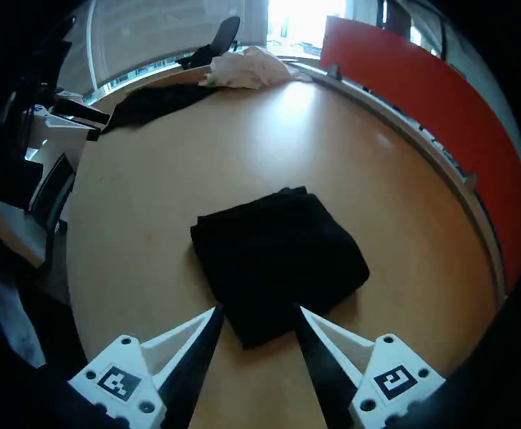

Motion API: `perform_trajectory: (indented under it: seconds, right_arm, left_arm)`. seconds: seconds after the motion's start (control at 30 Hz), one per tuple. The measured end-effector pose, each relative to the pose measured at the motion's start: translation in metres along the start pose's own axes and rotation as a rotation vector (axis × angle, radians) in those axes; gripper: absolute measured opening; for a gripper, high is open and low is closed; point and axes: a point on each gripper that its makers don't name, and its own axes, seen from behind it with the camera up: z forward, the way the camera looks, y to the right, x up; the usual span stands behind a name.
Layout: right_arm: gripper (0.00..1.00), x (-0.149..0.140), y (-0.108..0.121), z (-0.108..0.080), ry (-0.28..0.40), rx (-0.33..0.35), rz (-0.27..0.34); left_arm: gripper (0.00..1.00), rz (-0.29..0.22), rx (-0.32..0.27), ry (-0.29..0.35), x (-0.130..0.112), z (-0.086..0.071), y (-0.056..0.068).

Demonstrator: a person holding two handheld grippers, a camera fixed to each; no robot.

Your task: Fold towel

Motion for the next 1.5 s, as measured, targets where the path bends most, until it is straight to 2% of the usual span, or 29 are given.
perform_trajectory:
  seconds: [0.2, 0.7, 0.97, 1.17, 1.5]
  right_arm:
    - [0.72, -0.005, -0.002, 0.002, -0.008, -0.001, 0.004]
    - [0.72, -0.043, -0.005, 0.013, -0.071, -0.003, 0.042]
    - [0.69, -0.045, -0.005, 0.015, -0.075, -0.004, 0.053]
    - [0.62, -0.047, -0.004, 0.016, -0.083, -0.001, 0.061]
    - [0.36, -0.051, -0.006, 0.016, -0.092, 0.006, 0.072]
  left_arm:
    - [0.96, 0.002, -0.002, 0.000, 0.000, 0.000, 0.002]
    - [0.96, -0.002, 0.000, -0.004, -0.003, 0.000, 0.001]
    - [0.96, -0.003, -0.004, -0.001, -0.001, 0.000, 0.003]
    - [0.96, -0.003, -0.005, 0.000, -0.002, 0.000, 0.003]
    - [0.96, -0.010, -0.004, 0.000, -0.002, 0.000, 0.002]
